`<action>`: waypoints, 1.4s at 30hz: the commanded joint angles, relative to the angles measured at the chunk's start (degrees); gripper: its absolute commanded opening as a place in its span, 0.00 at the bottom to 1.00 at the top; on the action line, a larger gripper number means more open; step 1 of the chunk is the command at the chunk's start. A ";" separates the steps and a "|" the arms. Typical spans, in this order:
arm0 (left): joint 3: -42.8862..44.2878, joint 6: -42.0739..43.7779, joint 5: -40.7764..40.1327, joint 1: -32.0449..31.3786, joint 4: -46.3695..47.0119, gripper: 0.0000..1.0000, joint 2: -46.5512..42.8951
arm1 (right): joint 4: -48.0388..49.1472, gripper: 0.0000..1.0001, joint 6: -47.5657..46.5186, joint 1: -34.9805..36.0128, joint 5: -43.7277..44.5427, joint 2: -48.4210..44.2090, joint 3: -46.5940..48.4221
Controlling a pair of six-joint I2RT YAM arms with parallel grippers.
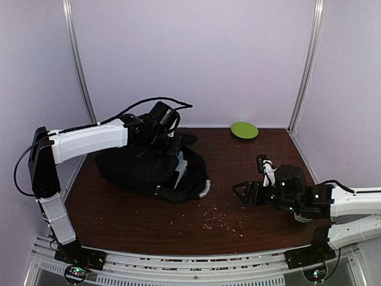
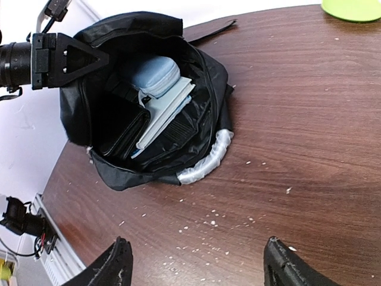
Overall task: Pack the student bag
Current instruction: Adjust the student bag at the center of the board.
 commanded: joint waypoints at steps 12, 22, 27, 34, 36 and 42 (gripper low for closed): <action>-28.43 -3.80 -15.46 -4.20 3.03 0.98 -33.90 | 12.35 0.74 3.56 1.14 -8.58 9.71 2.36; -42.74 -6.87 -13.39 -1.49 7.16 0.95 -47.65 | 33.18 0.73 19.69 -0.42 -9.70 29.34 13.28; -42.20 -5.13 -10.23 2.61 9.87 0.92 -44.86 | 42.61 0.71 29.55 -5.98 -12.05 39.39 18.69; -39.88 -3.94 -6.28 5.65 13.10 0.89 -38.44 | 55.31 0.70 37.73 -9.82 -16.38 49.70 24.90; -39.81 -4.57 -5.07 7.04 13.92 0.88 -36.41 | 54.72 0.66 38.46 -10.62 -18.28 51.95 27.76; -39.18 -7.03 -2.36 12.06 16.28 0.80 -29.40 | 53.20 0.32 38.10 -12.68 -22.01 54.63 30.47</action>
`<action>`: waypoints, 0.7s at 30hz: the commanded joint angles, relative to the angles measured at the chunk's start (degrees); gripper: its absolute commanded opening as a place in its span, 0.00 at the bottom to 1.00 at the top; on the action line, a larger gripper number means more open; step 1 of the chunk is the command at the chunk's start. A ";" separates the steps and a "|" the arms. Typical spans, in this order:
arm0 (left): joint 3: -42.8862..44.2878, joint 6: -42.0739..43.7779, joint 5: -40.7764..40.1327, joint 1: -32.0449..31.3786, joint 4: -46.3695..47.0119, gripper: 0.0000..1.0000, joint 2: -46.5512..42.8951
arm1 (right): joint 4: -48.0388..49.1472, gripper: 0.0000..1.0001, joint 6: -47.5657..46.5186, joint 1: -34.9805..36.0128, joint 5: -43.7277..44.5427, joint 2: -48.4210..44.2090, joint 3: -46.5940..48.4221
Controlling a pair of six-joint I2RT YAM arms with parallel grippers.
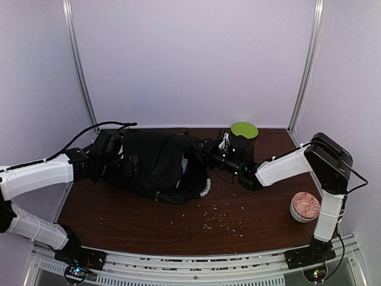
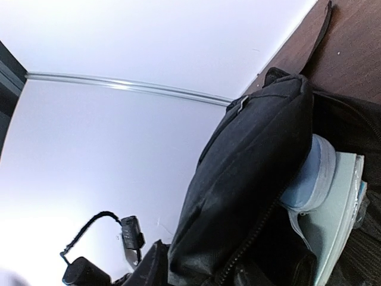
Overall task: Pack the student bag
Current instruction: Adjust the student bag at the center of the board.
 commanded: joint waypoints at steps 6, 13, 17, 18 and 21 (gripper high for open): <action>2.37 -4.17 3.50 5.81 6.72 0.69 8.26 | -1.90 0.02 -1.50 -3.09 -6.51 -0.82 -1.35; 3.87 -4.79 2.98 8.46 4.90 0.40 14.59 | -29.78 0.00 -22.16 -4.50 -7.26 -7.27 1.02; 3.32 -5.23 3.00 8.90 5.24 0.24 16.53 | -46.12 0.00 -32.89 -5.59 -2.99 -8.91 5.08; 3.22 -5.34 2.96 8.96 5.23 0.19 17.11 | -48.94 0.00 -34.63 -5.85 -1.69 -9.17 5.93; 3.30 -5.61 3.54 8.93 5.27 0.03 18.48 | -54.66 0.00 -36.99 -6.85 0.85 -9.37 7.64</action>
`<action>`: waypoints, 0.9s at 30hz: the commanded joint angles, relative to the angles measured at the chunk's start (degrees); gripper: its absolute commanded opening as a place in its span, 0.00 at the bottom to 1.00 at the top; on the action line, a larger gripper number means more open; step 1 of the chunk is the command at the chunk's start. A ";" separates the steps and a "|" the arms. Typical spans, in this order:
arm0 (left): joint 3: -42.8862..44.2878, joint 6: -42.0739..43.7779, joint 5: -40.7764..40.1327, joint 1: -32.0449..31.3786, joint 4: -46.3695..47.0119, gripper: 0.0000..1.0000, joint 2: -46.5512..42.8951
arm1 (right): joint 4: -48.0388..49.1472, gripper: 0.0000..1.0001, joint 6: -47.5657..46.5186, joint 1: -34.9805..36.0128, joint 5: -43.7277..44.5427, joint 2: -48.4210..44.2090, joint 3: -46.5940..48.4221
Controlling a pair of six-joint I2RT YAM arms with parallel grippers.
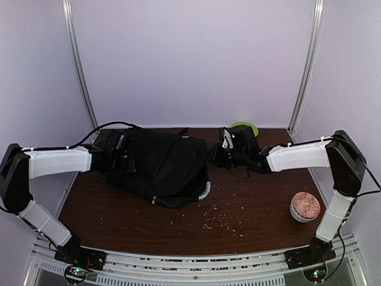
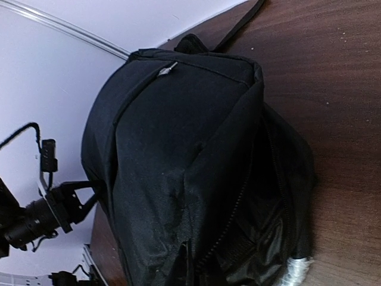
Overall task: Pack the student bag
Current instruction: Adjust the student bag at the center of the board.
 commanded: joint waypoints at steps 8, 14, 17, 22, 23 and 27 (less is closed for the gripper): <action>-0.04 -0.51 5.28 1.32 2.58 0.15 0.81 | -15.58 0.58 -9.34 -2.94 4.07 -10.67 -2.79; -0.63 0.22 8.72 1.01 3.48 0.51 -5.38 | -8.37 0.63 -5.74 -1.53 4.53 -18.76 -15.91; -1.46 0.51 8.80 0.31 3.36 0.65 -8.91 | -7.50 0.57 -4.45 -0.73 4.62 -16.00 -17.35; -5.54 -0.17 5.76 -0.17 1.96 0.74 -16.79 | -5.08 0.51 -2.89 1.40 4.74 -8.85 -13.41; -6.66 -0.27 4.73 -0.17 1.42 0.75 -18.71 | -4.55 0.51 -2.20 1.63 4.70 -7.28 -12.32; -10.83 -0.50 0.23 -0.19 -1.51 0.82 -26.32 | -1.64 0.51 0.79 1.84 4.80 -1.49 -8.97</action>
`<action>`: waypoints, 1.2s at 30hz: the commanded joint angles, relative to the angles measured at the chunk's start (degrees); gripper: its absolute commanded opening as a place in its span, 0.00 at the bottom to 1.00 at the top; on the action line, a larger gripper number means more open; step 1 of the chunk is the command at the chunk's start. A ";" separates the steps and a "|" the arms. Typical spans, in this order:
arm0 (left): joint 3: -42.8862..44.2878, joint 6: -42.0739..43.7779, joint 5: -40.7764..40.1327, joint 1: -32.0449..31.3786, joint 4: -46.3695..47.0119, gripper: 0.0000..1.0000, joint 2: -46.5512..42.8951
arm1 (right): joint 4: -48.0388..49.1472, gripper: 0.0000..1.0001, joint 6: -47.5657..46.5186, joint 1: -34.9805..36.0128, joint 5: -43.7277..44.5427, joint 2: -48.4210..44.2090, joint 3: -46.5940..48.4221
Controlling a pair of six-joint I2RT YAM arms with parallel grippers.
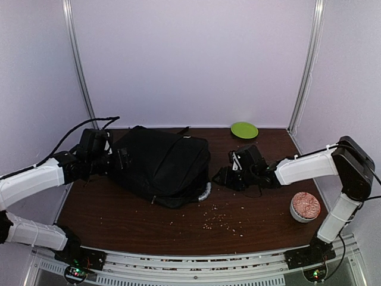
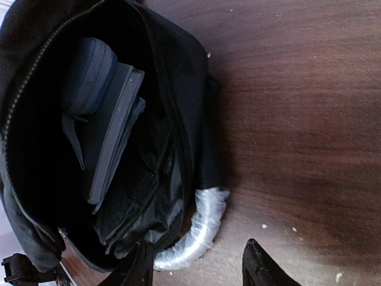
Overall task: Pack the student bag
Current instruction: Adjust the student bag at the center of the board.
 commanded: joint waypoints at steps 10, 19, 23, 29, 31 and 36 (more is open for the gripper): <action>-7.58 0.11 -7.48 -0.08 -5.68 0.82 -14.84 | 2.49 0.47 4.88 0.69 3.13 12.37 10.98; -8.76 0.44 -6.87 -0.07 -4.41 0.81 -13.93 | -1.05 0.24 4.76 1.13 2.85 15.72 15.59; -9.25 0.38 -6.17 -0.05 -4.02 0.81 -13.33 | -2.74 0.14 5.17 1.09 2.24 17.07 17.51; -10.09 0.07 -5.40 -0.09 -3.04 0.81 -13.27 | -1.12 0.00 7.93 1.07 -0.21 16.38 18.50; -10.08 0.15 -5.35 -0.09 -3.11 0.81 -13.49 | 1.56 0.00 10.76 0.67 -2.20 15.30 17.86; -10.40 -0.07 -5.41 -0.07 -2.98 0.81 -14.02 | 13.28 0.00 22.80 -0.83 -6.64 12.57 14.79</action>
